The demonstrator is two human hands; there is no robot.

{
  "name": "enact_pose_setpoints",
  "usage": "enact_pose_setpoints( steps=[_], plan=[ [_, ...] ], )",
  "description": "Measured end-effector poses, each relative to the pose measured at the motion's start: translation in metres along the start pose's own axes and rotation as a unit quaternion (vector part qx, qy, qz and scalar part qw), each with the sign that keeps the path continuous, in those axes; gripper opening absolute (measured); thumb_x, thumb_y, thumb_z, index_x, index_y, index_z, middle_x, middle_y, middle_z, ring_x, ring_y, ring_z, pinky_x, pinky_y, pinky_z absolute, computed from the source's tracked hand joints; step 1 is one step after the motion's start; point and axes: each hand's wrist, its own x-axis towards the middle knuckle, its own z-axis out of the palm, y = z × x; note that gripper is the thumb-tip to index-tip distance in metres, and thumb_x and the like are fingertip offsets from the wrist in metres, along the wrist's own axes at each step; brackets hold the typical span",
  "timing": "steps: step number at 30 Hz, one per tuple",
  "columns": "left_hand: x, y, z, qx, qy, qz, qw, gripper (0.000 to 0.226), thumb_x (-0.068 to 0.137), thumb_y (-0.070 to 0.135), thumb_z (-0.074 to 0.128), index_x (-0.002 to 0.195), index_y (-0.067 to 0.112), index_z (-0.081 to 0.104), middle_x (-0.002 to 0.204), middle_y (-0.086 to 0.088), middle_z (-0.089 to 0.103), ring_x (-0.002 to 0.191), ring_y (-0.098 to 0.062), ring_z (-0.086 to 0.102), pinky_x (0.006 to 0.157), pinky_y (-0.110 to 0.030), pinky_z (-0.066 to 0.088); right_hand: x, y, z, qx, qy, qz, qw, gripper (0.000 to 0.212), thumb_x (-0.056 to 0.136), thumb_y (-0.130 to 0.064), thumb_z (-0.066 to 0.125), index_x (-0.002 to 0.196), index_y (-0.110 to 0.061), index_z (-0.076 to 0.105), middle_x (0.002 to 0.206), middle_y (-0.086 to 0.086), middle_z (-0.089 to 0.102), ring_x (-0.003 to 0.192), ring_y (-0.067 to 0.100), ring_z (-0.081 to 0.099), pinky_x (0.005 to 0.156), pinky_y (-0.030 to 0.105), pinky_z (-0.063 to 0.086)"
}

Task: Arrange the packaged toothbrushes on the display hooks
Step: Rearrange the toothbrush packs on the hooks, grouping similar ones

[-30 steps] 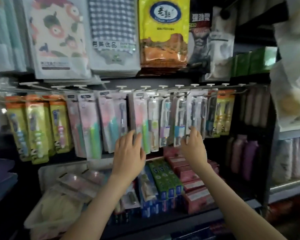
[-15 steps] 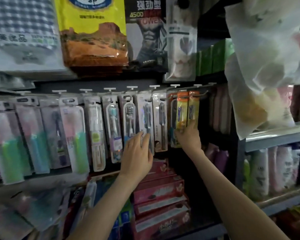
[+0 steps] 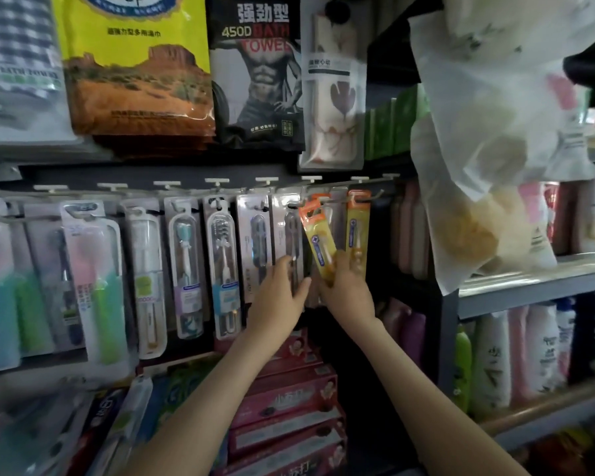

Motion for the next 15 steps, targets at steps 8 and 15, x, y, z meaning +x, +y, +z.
enact_pose_setpoints(
  steps=[8, 15],
  plan=[
    [0.012, 0.023, 0.017, -0.272, 0.076, -0.125, 0.951, 0.012, 0.093, 0.025, 0.056, 0.094, 0.013, 0.058, 0.082, -0.008, 0.063, 0.077, -0.026, 0.062, 0.064, -0.035, 0.047, -0.02, -0.006, -0.02, 0.011, -0.038, -0.098, 0.994, 0.055, 0.094, -0.035, 0.05, 0.141, -0.011, 0.034, 0.136, 0.009, 0.046, 0.124, 0.028, 0.045, 0.086, 0.035, 0.043],
    [0.008, 0.006, -0.004, -0.221, 0.076, -0.101, 0.967, 0.025, 0.095, 0.025, 0.053, 0.097, 0.0, 0.056, 0.091, -0.026, 0.059, 0.08, -0.04, 0.057, 0.058, -0.034, 0.04, 0.015, 0.02, -0.011, -0.043, 0.086, 0.103, 0.99, 0.076, 0.089, -0.04, 0.056, 0.144, -0.001, 0.019, 0.134, 0.018, 0.04, 0.12, 0.036, 0.042, 0.088, 0.047, 0.044]
  ],
)
